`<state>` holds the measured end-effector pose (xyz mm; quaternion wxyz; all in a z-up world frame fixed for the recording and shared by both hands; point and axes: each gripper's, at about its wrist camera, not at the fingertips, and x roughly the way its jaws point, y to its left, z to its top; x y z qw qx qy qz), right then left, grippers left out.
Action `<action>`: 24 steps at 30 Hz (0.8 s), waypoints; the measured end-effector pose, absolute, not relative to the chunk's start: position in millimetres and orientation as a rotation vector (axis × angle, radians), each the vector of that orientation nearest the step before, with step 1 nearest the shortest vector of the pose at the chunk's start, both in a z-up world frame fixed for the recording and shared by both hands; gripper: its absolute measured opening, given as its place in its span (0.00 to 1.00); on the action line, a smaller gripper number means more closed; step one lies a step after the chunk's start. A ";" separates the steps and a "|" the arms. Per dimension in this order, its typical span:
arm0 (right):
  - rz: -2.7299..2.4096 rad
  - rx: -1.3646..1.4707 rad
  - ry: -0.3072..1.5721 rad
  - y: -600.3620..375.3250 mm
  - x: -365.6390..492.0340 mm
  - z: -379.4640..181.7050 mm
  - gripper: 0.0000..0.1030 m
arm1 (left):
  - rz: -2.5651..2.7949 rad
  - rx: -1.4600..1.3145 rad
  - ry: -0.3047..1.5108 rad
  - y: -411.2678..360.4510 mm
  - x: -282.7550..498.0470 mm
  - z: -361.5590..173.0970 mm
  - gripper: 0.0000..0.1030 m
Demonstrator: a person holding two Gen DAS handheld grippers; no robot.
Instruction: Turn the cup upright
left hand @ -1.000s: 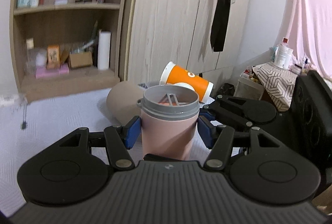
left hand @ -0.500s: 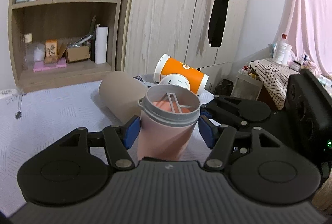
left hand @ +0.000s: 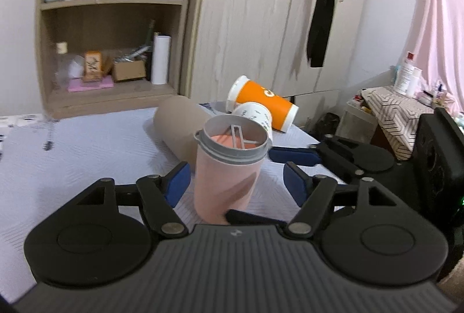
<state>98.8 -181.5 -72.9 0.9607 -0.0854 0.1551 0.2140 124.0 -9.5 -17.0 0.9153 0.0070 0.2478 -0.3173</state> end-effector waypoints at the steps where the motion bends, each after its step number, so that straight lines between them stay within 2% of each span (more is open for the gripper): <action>1: 0.434 -0.169 0.325 -183.1 95.3 -71.0 0.86 | -0.637 0.021 0.516 -8.6 118.9 -13.5 0.68; 13: 0.344 -0.134 0.343 -192.1 42.1 -27.6 0.86 | -0.421 0.037 0.402 9.6 42.0 29.3 0.68; 24: 0.275 -0.101 0.321 -200.8 6.9 6.2 0.87 | -0.327 0.004 0.403 15.0 11.1 50.7 0.70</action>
